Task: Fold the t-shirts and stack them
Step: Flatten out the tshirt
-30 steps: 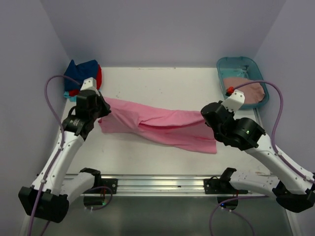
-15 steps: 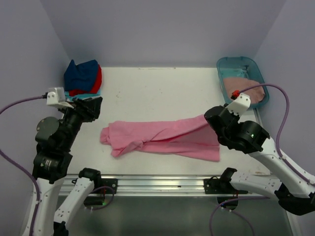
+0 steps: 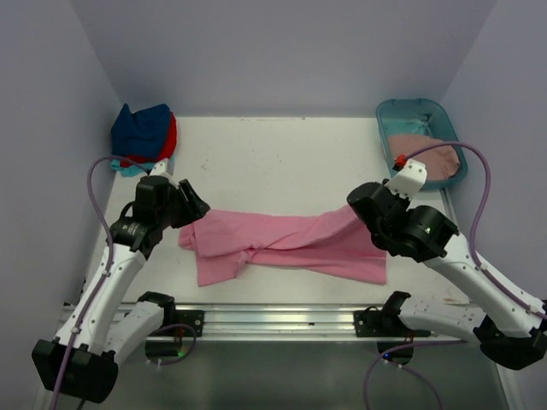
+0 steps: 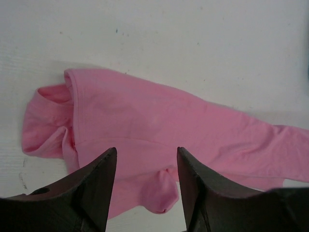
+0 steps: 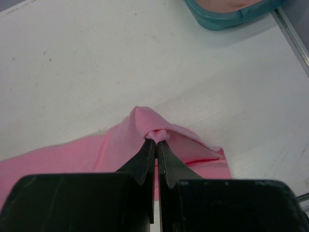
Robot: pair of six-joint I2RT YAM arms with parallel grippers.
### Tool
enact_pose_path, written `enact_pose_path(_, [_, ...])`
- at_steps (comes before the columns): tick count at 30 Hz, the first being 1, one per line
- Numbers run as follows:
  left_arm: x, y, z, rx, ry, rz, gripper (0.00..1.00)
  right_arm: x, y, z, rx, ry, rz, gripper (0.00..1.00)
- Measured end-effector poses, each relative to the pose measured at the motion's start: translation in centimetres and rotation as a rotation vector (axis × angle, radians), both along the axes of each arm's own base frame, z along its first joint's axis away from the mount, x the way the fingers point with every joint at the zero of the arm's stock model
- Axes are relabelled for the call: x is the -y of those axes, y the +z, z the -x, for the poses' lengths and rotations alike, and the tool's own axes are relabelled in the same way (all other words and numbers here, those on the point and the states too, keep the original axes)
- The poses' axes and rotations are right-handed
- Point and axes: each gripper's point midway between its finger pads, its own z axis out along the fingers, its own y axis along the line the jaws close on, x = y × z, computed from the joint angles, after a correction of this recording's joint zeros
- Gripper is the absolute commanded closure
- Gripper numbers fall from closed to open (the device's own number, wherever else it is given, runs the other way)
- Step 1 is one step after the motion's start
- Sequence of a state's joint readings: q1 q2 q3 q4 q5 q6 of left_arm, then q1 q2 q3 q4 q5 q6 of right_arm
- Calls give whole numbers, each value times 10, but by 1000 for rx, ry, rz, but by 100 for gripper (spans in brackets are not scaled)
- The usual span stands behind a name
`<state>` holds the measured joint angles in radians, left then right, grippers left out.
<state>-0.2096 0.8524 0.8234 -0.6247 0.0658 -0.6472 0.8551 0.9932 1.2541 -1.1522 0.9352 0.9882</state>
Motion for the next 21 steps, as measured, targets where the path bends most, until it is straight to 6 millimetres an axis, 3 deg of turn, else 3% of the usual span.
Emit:
enact_pose_path(4, [8, -50, 5, -155, -21, 13, 42, 0, -2, -1, -8, -1, 10, 100])
enact_pose_path(10, [10, -122, 47, -389, -47, -9, 42, 1, -1, -2, -9, -3, 14, 100])
enact_pose_path(13, [15, -131, 57, -430, -66, -30, 41, 1, -1, -2, -8, -2, 12, 100])
enact_pose_path(21, [21, -133, 60, -424, -48, -71, 37, 1, -1, -4, -6, -4, 10, 100])
